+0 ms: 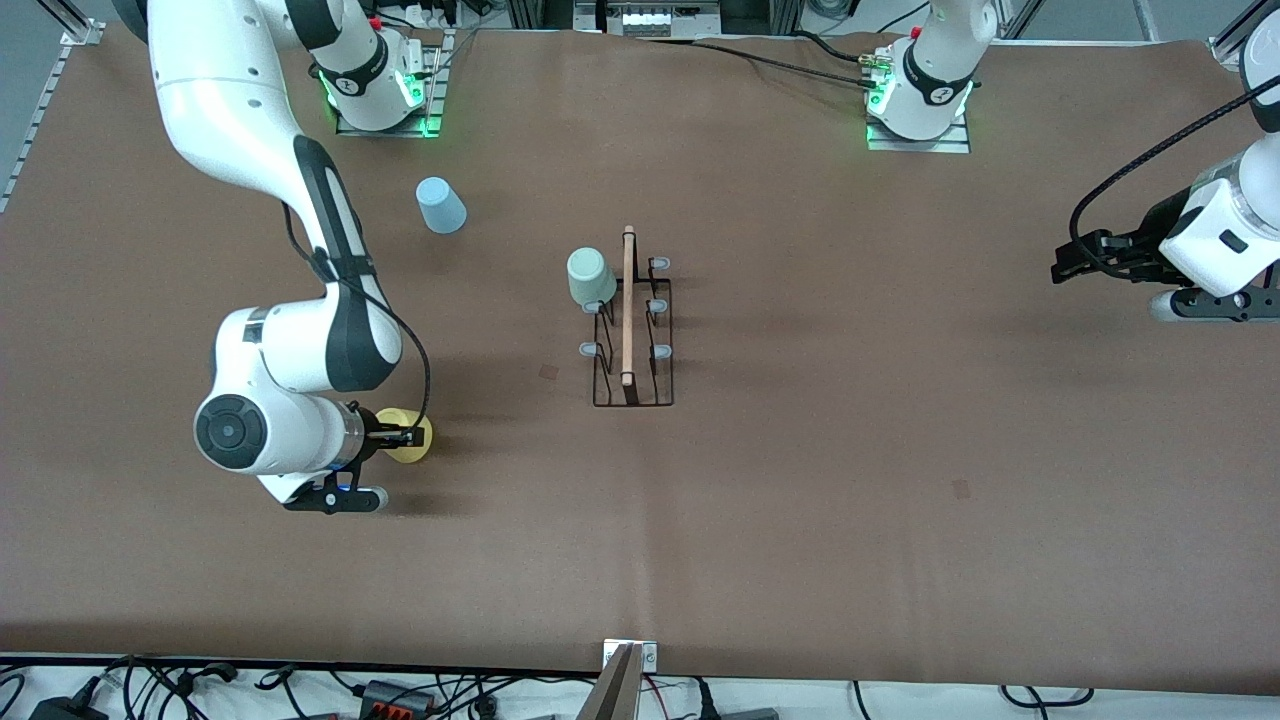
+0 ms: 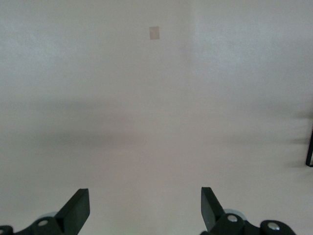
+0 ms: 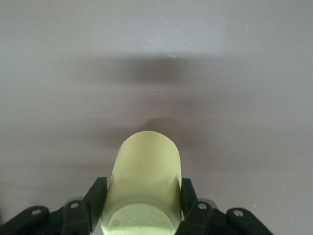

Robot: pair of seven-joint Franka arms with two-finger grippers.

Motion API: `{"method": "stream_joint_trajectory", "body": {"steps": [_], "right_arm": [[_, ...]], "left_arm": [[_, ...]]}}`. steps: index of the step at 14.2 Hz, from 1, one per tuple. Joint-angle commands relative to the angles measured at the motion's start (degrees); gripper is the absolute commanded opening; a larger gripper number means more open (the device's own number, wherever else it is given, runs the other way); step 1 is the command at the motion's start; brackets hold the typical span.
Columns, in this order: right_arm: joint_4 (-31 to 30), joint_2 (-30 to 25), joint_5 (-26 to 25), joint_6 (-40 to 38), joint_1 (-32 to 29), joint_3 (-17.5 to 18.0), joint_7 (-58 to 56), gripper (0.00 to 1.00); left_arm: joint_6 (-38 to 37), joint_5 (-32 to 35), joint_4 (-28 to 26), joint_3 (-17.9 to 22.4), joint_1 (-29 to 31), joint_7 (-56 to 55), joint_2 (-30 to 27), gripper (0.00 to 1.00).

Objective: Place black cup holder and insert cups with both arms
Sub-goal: 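Carry the yellow cup to the rack and hang it on a peg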

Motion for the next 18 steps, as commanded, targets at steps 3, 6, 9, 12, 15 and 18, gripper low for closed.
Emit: {"method": "stream_joint_trajectory", "body": {"steps": [3, 6, 9, 12, 15, 18], "right_arm": [[8.00, -0.06, 0.51, -2.71, 6.89, 2.15, 5.85, 0.21], [8.09, -0.06, 0.51, -2.79, 12.61, 1.97, 12.64, 0.21], [8.18, -0.06, 0.60, -2.88, 14.98, 2.24, 16.43, 0.21], [8.09, -0.15, 0.77, -3.67, 17.19, 2.32, 19.59, 0.21], [8.09, -1.64, 1.30, -5.60, 17.37, 1.98, 19.86, 0.21], [8.18, -1.82, 1.13, -5.61, 16.84, 1.45, 19.86, 0.21]], "left_arm": [[1.41, 1.37, 1.39, 0.35, 0.21, -4.35, 0.40, 1.00], [1.86, 1.45, 1.12, 0.44, 0.47, -5.07, 0.23, 1.00], [1.51, 1.37, 1.12, 0.35, 0.47, -5.16, 0.23, 1.00], [1.51, 1.37, 1.12, 0.44, 0.47, -5.33, 0.23, 1.00], [1.51, 1.45, 1.03, 0.35, 0.47, -6.29, 0.23, 1.00], [1.51, 1.45, 0.95, 0.35, 0.47, -7.79, 0.22, 1.00]]}}
